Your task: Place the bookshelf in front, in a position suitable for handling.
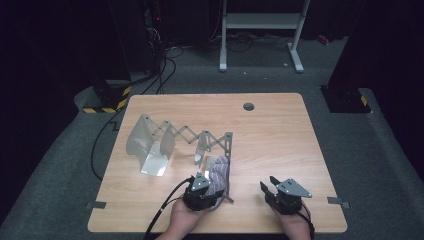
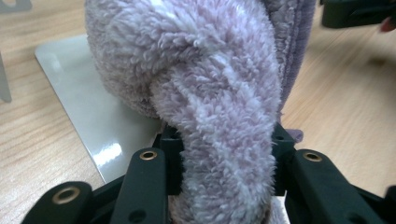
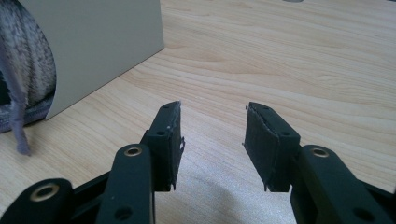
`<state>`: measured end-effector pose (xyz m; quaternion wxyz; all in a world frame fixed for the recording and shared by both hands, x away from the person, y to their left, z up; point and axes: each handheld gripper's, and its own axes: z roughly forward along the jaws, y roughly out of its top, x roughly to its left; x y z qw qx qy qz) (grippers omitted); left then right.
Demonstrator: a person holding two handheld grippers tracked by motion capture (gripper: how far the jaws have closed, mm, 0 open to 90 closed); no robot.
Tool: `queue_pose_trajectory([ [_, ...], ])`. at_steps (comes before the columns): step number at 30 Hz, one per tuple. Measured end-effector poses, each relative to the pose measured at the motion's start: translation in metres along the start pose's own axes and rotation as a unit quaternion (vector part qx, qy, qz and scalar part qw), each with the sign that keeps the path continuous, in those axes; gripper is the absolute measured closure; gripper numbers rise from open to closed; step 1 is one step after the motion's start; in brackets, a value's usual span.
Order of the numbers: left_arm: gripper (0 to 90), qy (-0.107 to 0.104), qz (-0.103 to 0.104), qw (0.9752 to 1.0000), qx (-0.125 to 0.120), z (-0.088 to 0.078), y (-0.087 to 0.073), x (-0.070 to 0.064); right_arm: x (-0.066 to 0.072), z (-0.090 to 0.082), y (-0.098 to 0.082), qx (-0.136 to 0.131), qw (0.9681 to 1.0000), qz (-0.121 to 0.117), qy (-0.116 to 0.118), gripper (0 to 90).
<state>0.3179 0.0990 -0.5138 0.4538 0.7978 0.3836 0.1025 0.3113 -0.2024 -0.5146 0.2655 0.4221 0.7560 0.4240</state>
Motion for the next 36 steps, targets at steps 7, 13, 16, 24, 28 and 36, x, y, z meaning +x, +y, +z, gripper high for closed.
queue_pose_trajectory([
  [7, 61.8, -0.015, 0.008, 0.9971, -0.075, -0.035, 0.021, -0.012, 0.000, 0.001, 0.000, 0.001, 1.0000, 0.000, 0.000, 55.9],
  [13, 61.7, -0.019, 0.009, 0.9950, -0.097, -0.046, 0.028, -0.013, 0.001, 0.001, 0.000, 0.001, 1.0000, -0.001, 0.001, 55.8],
  [16, 61.7, -0.018, 0.012, 0.9955, -0.092, -0.044, 0.026, -0.014, 0.000, 0.001, 0.000, 0.002, 1.0000, 0.001, 0.000, 55.8],
  [24, 61.8, -0.010, 0.007, 0.9990, -0.043, -0.017, 0.010, -0.009, 0.000, 0.001, -0.001, 0.001, 1.0000, 0.000, 0.002, 55.8],
  [28, 61.8, -0.005, 0.005, 0.9997, -0.023, -0.005, 0.005, -0.005, -0.001, 0.001, -0.001, 0.002, 1.0000, 0.005, 0.001, 55.7],
  [36, 61.6, 0.025, -0.003, 0.9994, 0.023, 0.010, 0.001, 0.007, -0.002, 0.001, -0.002, 0.002, 1.0000, 0.007, 0.001, 55.8],
])
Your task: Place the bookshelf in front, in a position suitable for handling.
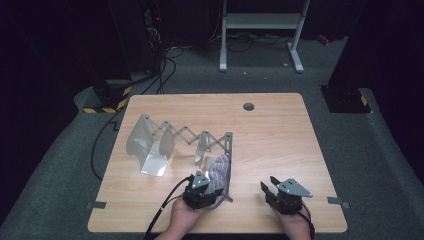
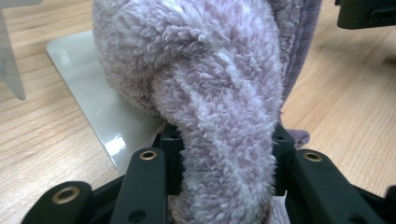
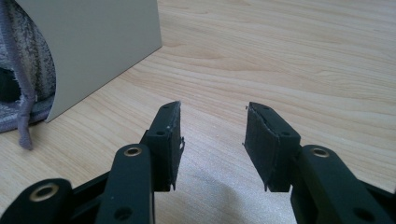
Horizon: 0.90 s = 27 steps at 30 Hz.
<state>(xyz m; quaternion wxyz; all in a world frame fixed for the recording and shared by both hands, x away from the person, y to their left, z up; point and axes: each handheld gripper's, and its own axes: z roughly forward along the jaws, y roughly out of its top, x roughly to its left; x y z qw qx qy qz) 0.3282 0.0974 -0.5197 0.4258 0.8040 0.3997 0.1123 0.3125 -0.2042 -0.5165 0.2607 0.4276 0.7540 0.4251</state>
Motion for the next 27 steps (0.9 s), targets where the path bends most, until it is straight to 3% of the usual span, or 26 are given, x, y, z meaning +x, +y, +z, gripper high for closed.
queue_pose_trajectory([
  [4, 61.6, 0.017, -0.002, 0.9998, -0.007, 0.001, 0.011, 0.002, 0.001, 0.000, 0.001, 0.000, 1.0000, -0.002, 0.001, 55.9],
  [8, 61.4, 0.040, 0.017, 0.9990, -0.014, 0.007, 0.020, -0.001, 0.001, 0.000, 0.001, -0.001, 1.0000, -0.003, 0.001, 56.1],
  [13, 61.4, 0.043, 0.004, 0.9991, 0.003, 0.022, 0.021, 0.005, 0.000, -0.001, 0.001, -0.001, 1.0000, -0.003, 0.000, 55.9],
  [17, 61.4, 0.037, -0.005, 0.9993, -0.005, 0.019, 0.026, 0.007, 0.001, -0.001, 0.001, -0.002, 1.0000, -0.004, 0.001, 55.8],
  [22, 61.5, 0.029, -0.004, 0.9984, -0.049, -0.003, 0.041, 0.004, 0.001, -0.002, 0.001, -0.003, 1.0000, -0.005, 0.001, 55.8],
  [27, 61.5, 0.031, 0.019, 0.9939, -0.104, -0.032, 0.066, -0.004, 0.002, -0.001, 0.001, -0.002, 1.0000, -0.007, 0.001, 56.0],
])
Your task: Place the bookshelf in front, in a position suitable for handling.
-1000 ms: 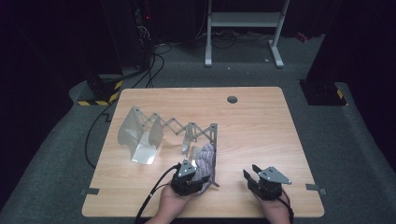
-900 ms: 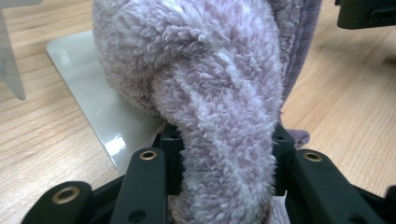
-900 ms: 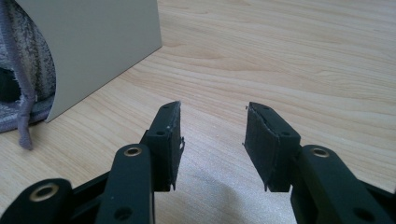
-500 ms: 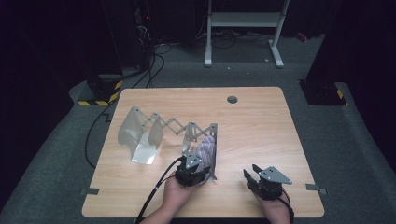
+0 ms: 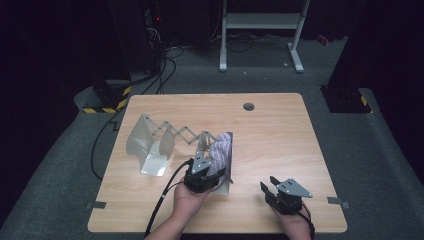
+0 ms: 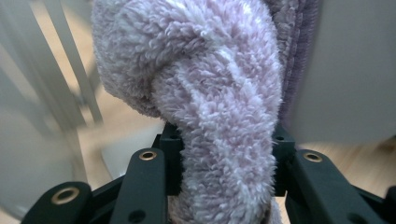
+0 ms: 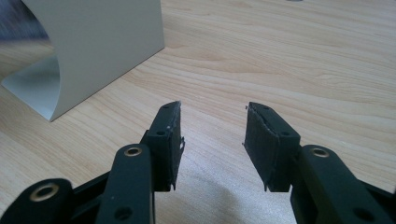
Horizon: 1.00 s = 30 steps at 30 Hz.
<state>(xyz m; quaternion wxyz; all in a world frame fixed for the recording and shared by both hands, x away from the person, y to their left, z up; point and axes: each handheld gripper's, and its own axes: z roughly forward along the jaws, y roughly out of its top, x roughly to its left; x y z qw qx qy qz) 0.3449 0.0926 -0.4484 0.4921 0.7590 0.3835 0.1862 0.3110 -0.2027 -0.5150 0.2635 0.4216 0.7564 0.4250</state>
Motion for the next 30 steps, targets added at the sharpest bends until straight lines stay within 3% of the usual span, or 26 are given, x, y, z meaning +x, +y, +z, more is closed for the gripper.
queue_pose_trajectory([
  [5, 61.6, 0.008, 0.016, 0.9995, -0.028, -0.010, 0.022, -0.001, 0.000, 0.000, 0.000, 0.000, 1.0000, -0.001, 0.000, 55.9],
  [11, 61.8, 0.019, 0.018, 0.9993, -0.026, -0.004, 0.026, 0.001, -0.001, 0.000, 0.000, 0.000, 1.0000, -0.001, 0.000, 55.9],
  [22, 62.3, 0.027, 0.014, 0.9991, 0.031, 0.029, -0.005, -0.003, -0.001, 0.000, -0.001, 0.000, 1.0000, -0.002, 0.002, 55.9],
  [30, 62.3, 0.028, 0.012, 0.9956, 0.089, 0.051, -0.036, 0.000, 0.001, 0.001, -0.001, 0.002, 1.0000, -0.004, 0.003, 55.9],
])
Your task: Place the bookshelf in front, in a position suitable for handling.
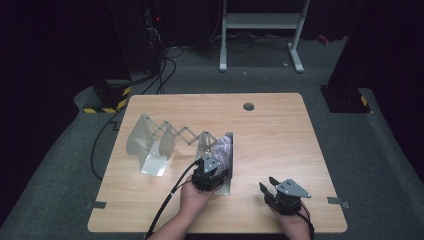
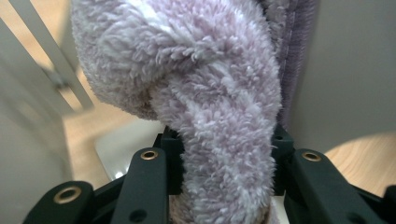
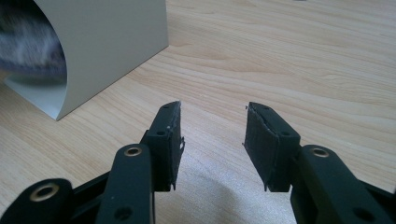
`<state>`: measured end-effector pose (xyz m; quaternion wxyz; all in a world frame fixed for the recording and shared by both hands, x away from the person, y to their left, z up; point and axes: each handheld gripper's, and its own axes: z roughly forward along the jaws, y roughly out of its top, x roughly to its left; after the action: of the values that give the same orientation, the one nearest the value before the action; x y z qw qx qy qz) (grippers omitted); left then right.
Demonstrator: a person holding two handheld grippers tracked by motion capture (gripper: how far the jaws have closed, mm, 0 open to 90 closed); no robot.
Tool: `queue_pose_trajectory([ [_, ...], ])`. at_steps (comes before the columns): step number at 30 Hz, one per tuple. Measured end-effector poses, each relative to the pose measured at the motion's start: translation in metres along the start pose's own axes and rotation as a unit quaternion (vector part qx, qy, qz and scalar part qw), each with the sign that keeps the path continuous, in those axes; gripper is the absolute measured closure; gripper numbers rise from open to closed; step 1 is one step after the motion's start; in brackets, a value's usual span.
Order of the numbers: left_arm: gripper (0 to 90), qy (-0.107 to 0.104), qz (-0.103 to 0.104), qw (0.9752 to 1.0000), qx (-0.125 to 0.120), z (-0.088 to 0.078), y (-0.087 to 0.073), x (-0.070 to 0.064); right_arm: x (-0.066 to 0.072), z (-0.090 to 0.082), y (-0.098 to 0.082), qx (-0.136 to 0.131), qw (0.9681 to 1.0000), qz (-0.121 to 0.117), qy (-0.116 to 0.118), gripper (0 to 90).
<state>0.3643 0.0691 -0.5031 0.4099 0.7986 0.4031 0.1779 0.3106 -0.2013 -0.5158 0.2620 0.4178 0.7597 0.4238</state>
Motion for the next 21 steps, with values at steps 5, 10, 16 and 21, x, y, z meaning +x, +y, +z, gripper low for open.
queue_pose_trajectory([
  [5, 62.3, -0.006, -0.011, 0.9996, 0.025, 0.010, -0.008, 0.004, 0.000, 0.001, 0.000, 0.001, 1.0000, -0.001, 0.001, 55.9],
  [10, 62.3, -0.012, -0.019, 0.9994, 0.026, 0.010, -0.007, 0.006, 0.001, 0.002, -0.001, 0.003, 1.0000, -0.001, 0.003, 55.9],
  [16, 62.4, -0.024, -0.025, 0.9994, 0.001, -0.005, 0.000, 0.005, 0.000, 0.001, -0.001, 0.002, 1.0000, 0.001, 0.003, 55.9],
  [21, 62.4, -0.030, -0.023, 0.9987, -0.033, -0.023, 0.016, 0.003, 0.001, 0.001, 0.000, 0.002, 1.0000, 0.001, 0.003, 55.8],
])
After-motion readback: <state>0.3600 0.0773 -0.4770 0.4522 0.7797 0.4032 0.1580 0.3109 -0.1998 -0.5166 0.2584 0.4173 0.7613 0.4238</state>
